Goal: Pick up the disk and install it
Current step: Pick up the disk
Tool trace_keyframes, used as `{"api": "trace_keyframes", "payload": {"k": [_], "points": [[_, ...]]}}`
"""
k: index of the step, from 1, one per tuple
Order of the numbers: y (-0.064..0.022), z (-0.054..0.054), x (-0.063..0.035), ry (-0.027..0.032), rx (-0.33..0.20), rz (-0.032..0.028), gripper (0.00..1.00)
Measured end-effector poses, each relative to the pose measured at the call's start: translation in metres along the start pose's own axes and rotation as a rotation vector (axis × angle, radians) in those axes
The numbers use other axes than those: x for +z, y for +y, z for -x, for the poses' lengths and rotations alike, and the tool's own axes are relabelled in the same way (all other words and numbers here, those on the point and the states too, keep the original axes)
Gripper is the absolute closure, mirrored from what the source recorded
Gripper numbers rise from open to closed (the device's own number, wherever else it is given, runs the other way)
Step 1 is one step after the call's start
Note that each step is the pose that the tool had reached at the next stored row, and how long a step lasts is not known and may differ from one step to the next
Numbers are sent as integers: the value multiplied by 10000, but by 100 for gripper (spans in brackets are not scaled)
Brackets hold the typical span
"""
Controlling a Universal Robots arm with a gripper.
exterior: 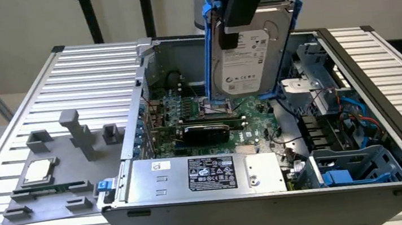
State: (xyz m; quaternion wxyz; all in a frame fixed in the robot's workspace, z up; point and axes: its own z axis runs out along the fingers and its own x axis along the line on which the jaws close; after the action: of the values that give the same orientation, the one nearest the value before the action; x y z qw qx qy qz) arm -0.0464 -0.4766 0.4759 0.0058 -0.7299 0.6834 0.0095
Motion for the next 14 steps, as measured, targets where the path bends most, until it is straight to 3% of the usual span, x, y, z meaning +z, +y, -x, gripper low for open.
{"api": "trace_keyframes", "payload": {"k": [7,14], "points": [[-252,-178,-5,0,0,0,100],[-402,-388,-10,0,1,0,100]]}}
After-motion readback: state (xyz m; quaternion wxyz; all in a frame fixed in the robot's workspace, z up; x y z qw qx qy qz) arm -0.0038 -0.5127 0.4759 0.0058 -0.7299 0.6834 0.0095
